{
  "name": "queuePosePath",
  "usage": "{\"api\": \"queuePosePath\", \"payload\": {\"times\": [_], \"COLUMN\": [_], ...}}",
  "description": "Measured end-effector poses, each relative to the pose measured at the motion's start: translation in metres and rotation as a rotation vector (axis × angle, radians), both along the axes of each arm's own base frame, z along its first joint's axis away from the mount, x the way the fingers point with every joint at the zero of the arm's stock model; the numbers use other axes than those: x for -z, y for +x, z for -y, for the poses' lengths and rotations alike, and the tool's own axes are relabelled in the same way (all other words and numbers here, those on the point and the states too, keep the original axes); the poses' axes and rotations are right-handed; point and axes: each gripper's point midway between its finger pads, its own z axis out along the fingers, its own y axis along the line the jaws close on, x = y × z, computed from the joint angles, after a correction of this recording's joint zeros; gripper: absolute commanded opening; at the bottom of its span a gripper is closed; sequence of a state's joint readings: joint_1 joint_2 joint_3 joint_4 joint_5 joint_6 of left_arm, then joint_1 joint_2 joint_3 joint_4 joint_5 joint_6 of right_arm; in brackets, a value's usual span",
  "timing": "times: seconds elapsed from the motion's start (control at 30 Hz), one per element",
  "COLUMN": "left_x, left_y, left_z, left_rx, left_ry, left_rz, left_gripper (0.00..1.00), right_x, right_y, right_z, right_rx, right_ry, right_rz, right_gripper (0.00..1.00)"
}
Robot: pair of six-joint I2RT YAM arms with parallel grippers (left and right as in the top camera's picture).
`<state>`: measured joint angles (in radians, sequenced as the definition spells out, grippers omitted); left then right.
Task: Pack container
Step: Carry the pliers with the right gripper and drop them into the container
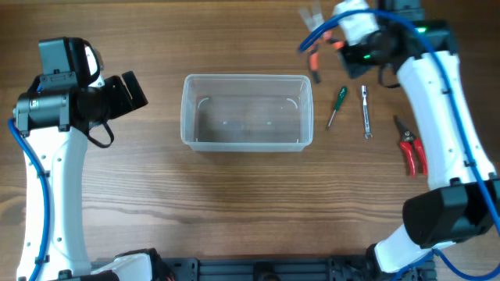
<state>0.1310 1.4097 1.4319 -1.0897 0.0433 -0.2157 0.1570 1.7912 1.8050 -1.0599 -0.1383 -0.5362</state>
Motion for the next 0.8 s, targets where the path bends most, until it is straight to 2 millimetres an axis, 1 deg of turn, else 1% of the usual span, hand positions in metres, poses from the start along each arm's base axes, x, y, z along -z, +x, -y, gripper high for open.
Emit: {"api": "queuePosePath", "payload": {"times": [0.17, 0.23, 0.27, 0.3, 0.37, 0.4, 0.43, 0.47, 0.5, 0.53, 0.63, 0.7, 0.73, 0.77, 0.8], "left_x": [0.0, 0.0, 0.0, 0.0, 0.0, 0.0, 0.0, 0.0, 0.0, 0.0, 0.0, 0.0, 0.0, 0.0, 0.0], "left_y": [0.0, 0.0, 0.0, 0.0, 0.0, 0.0, 0.0, 0.0, 0.0, 0.0, 0.0, 0.0, 0.0, 0.0, 0.0], "left_z": [0.0, 0.0, 0.0, 0.0, 0.0, 0.0, 0.0, 0.0, 0.0, 0.0, 0.0, 0.0, 0.0, 0.0, 0.0], "left_rx": [0.0, 0.0, 0.0, 0.0, 0.0, 0.0, 0.0, 0.0, 0.0, 0.0, 0.0, 0.0, 0.0, 0.0, 0.0], "left_ry": [0.0, 0.0, 0.0, 0.0, 0.0, 0.0, 0.0, 0.0, 0.0, 0.0, 0.0, 0.0, 0.0, 0.0, 0.0], "left_rz": [0.0, 0.0, 0.0, 0.0, 0.0, 0.0, 0.0, 0.0, 0.0, 0.0, 0.0, 0.0, 0.0, 0.0, 0.0], "left_gripper": [1.0, 1.0, 1.0, 1.0, 1.0, 1.0, 1.0, 1.0, 1.0, 1.0, 1.0, 1.0, 1.0, 1.0, 1.0], "right_x": [-0.004, -0.003, 0.001, 0.006, 0.016, 0.025, 0.042, 0.052, 0.077, 0.09, 0.14, 0.161, 0.168, 0.174, 0.178], "right_y": [-0.023, -0.032, -0.039, -0.044, -0.047, -0.047, -0.046, -0.045, -0.042, -0.041, -0.042, -0.044, -0.044, -0.045, -0.044], "right_z": [-0.081, -0.102, -0.114, -0.12, -0.129, -0.133, -0.134, -0.135, -0.136, -0.136, -0.136, -0.135, -0.135, -0.135, -0.135], "right_rx": [-0.389, -0.497, -0.569, -0.606, -0.655, -0.671, -0.685, -0.688, -0.69, -0.691, -0.692, -0.692, -0.692, -0.691, -0.691], "right_ry": [-0.029, -0.035, -0.043, -0.047, -0.053, -0.054, -0.059, -0.061, -0.066, -0.068, -0.077, -0.08, -0.082, -0.083, -0.083], "right_rz": [0.06, 0.082, 0.087, 0.081, 0.074, 0.062, 0.026, 0.004, -0.052, -0.08, -0.194, -0.244, -0.26, -0.272, -0.278], "right_gripper": [0.04, 0.04, 0.04, 0.04, 0.04, 0.04, 0.04, 0.04, 0.04, 0.04, 0.04, 0.05, 0.06, 0.17, 0.3]}}
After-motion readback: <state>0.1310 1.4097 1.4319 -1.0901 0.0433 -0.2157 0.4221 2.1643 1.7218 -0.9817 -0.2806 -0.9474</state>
